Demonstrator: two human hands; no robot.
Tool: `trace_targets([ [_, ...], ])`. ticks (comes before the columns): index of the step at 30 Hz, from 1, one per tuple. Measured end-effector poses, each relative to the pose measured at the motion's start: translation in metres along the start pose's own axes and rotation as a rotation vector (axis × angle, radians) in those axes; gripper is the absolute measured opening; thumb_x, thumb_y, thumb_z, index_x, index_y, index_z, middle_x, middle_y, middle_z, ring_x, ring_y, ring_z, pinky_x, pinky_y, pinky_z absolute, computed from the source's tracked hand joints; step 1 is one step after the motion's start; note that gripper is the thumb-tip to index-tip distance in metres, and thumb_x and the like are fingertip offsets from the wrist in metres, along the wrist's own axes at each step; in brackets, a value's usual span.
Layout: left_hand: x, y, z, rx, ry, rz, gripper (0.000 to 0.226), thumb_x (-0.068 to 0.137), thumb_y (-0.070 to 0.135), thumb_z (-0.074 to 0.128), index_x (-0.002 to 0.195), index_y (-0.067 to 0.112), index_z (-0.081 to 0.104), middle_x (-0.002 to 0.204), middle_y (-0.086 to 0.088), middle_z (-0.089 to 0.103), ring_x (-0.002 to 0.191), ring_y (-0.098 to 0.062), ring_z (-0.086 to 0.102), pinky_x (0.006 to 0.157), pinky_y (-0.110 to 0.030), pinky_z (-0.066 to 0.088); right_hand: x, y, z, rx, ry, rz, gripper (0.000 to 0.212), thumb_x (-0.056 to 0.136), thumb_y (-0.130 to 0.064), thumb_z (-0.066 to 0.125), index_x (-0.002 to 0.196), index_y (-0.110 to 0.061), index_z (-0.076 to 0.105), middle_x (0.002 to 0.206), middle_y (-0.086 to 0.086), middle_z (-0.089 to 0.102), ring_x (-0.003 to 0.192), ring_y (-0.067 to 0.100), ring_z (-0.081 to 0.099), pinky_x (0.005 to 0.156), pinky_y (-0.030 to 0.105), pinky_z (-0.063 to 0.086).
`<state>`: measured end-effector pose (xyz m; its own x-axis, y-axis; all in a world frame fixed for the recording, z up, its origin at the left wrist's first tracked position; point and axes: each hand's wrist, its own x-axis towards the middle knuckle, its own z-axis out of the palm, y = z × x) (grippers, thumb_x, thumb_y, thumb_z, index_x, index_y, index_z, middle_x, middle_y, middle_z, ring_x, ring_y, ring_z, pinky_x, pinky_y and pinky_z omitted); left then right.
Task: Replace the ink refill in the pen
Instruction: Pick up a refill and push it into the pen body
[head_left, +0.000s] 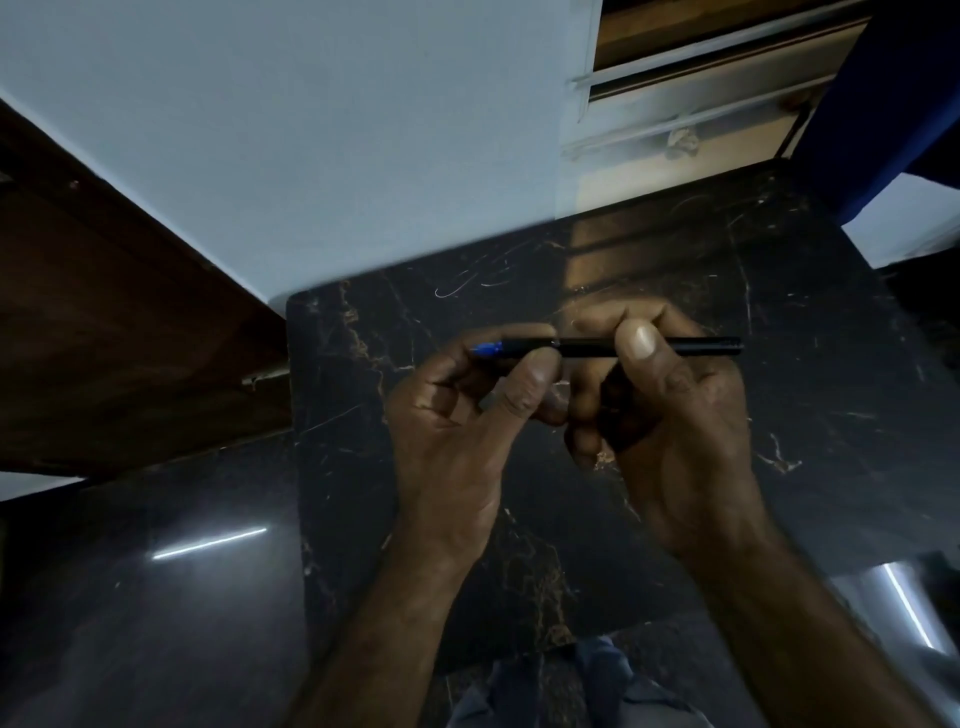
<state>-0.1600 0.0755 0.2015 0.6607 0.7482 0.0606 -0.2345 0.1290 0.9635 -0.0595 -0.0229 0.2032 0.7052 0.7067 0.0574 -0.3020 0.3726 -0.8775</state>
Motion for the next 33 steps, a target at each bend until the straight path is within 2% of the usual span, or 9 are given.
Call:
trace_targets([
  [6, 0.002, -0.001, -0.008, -0.055, 0.032, -0.012, 0.019, 0.084, 0.017, 0.076, 0.1, 0.024, 0.083, 0.091, -0.002, 0.08, 0.077, -0.015, 0.076, 0.066, -0.031, 0.062, 0.001, -0.006, -0.002, -0.016, 0.002, -0.012, 0.006, 0.092, -0.008, 0.064, 0.091, -0.003, 0.061, 0.071, 0.01, 0.065, 0.056, 0.024, 0.061, 0.048, 0.032, 0.048],
  [10, 0.001, 0.001, -0.01, -0.059, 0.007, 0.002, 0.019, 0.087, 0.016, 0.074, 0.103, 0.022, 0.083, 0.095, -0.001, 0.08, 0.082, -0.015, 0.077, 0.066, -0.031, 0.061, 0.004, 0.0, 0.004, -0.038, 0.123, 0.0, 0.035, 0.095, -0.025, 0.069, 0.079, 0.004, 0.058, 0.064, 0.005, 0.059, 0.045, 0.017, 0.055, 0.041, 0.028, 0.044],
  [14, 0.001, 0.002, -0.012, -0.111, 0.035, 0.012, 0.02, 0.092, 0.016, 0.068, 0.104, 0.021, 0.083, 0.103, -0.002, 0.081, 0.086, -0.018, 0.076, 0.064, -0.03, 0.06, 0.003, -0.001, -0.001, -0.028, 0.011, 0.05, 0.037, 0.091, -0.023, 0.073, 0.114, 0.003, 0.06, 0.073, 0.012, 0.063, 0.058, 0.026, 0.06, 0.048, 0.033, 0.048],
  [18, 0.002, 0.002, -0.019, -0.071, 0.036, 0.01, 0.022, 0.093, 0.018, 0.067, 0.104, 0.026, 0.083, 0.104, 0.003, 0.081, 0.089, -0.013, 0.076, 0.064, -0.03, 0.061, 0.003, -0.004, -0.002, -0.024, -0.005, 0.028, 0.011, 0.087, -0.009, 0.068, 0.093, -0.001, 0.063, 0.072, 0.013, 0.064, 0.058, 0.026, 0.06, 0.048, 0.035, 0.047],
  [21, 0.002, 0.0, -0.022, -0.041, 0.031, 0.003, 0.021, 0.093, 0.017, 0.068, 0.106, 0.024, 0.083, 0.102, 0.0, 0.081, 0.091, -0.013, 0.076, 0.065, -0.031, 0.061, 0.006, 0.002, -0.001, -0.076, 0.074, 0.031, 0.03, 0.094, -0.02, 0.07, 0.078, 0.003, 0.059, 0.069, 0.008, 0.062, 0.05, 0.022, 0.058, 0.044, 0.033, 0.045],
  [24, 0.003, -0.001, -0.024, -0.039, 0.044, -0.008, 0.02, 0.092, 0.019, 0.069, 0.107, 0.02, 0.082, 0.1, -0.001, 0.081, 0.09, -0.015, 0.076, 0.065, -0.031, 0.061, 0.006, 0.006, -0.003, -0.093, 0.041, 0.072, 0.05, 0.093, -0.036, 0.072, 0.096, 0.012, 0.059, 0.071, 0.01, 0.066, 0.052, 0.026, 0.06, 0.047, 0.035, 0.046],
  [26, 0.004, -0.002, -0.026, -0.038, 0.06, -0.021, 0.02, 0.092, 0.021, 0.07, 0.108, 0.017, 0.081, 0.099, -0.003, 0.081, 0.089, -0.017, 0.075, 0.065, -0.032, 0.06, 0.004, 0.006, -0.004, -0.11, -0.01, 0.083, 0.04, 0.091, -0.022, 0.075, 0.115, 0.006, 0.06, 0.076, 0.017, 0.068, 0.059, 0.031, 0.062, 0.05, 0.037, 0.049],
  [30, 0.006, -0.003, -0.033, -0.057, 0.057, -0.067, 0.019, 0.092, 0.024, 0.068, 0.102, 0.024, 0.084, 0.096, 0.001, 0.081, 0.088, -0.014, 0.075, 0.065, -0.031, 0.06, 0.006, 0.008, 0.002, -0.091, 0.011, 0.064, 0.011, 0.09, -0.01, 0.069, 0.089, 0.0, 0.064, 0.071, 0.014, 0.064, 0.059, 0.027, 0.061, 0.051, 0.036, 0.047],
  [33, 0.005, -0.003, -0.035, -0.061, 0.044, -0.095, 0.018, 0.095, 0.022, 0.067, 0.103, 0.025, 0.084, 0.094, 0.0, 0.08, 0.089, -0.014, 0.075, 0.067, -0.03, 0.059, 0.009, 0.013, 0.006, -0.132, 0.101, 0.062, 0.027, 0.096, -0.022, 0.067, 0.071, -0.012, 0.067, 0.067, 0.012, 0.062, 0.05, 0.023, 0.059, 0.048, 0.034, 0.046],
])
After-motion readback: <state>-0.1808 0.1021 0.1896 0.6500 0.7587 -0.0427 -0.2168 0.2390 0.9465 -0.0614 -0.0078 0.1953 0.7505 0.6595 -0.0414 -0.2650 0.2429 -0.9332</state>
